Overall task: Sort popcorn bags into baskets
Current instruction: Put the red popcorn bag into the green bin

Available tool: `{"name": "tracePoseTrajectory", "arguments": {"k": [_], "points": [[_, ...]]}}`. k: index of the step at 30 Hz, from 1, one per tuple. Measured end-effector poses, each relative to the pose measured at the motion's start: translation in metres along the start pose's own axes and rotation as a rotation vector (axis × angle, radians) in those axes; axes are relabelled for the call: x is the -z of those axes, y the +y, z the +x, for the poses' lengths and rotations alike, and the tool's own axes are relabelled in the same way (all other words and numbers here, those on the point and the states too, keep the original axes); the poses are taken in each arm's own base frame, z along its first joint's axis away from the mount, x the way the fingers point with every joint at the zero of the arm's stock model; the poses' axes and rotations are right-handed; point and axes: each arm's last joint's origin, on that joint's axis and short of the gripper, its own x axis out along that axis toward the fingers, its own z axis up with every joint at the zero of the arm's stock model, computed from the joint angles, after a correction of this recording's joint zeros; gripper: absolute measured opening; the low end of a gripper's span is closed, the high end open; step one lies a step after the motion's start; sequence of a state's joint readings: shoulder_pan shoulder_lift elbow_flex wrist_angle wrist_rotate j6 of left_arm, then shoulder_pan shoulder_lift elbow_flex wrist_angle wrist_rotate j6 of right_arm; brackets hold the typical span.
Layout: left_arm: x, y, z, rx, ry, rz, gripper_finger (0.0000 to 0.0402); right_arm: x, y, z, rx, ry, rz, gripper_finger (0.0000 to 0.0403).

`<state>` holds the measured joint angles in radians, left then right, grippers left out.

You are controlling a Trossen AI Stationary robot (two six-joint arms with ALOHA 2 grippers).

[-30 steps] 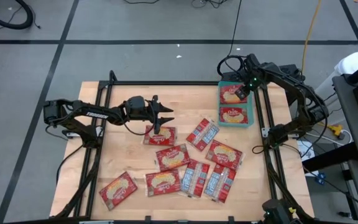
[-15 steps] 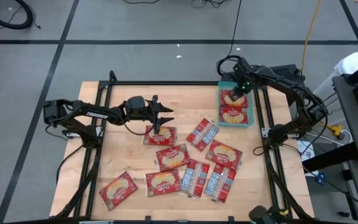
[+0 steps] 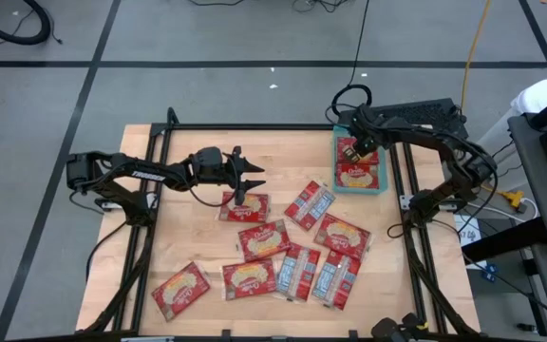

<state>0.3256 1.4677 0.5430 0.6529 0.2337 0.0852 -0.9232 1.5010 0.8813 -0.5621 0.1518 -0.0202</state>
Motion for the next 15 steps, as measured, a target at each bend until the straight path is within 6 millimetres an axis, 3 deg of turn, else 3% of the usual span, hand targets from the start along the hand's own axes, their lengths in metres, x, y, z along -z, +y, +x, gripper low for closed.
{"name": "tracePoseTrajectory", "arguments": {"k": [6, 15], "points": [[0.0, 0.0, 0.0, 0.0, 0.0, -0.018, 0.0186, 0.012, -0.001, 0.014, 0.017, -0.009, 0.022, 0.004], [0.0, 0.0, 0.0, 0.0, -0.001, -0.04, 0.0186, 0.018, -0.004, 0.018, 0.132, -0.017, 0.031, 0.004]]}}
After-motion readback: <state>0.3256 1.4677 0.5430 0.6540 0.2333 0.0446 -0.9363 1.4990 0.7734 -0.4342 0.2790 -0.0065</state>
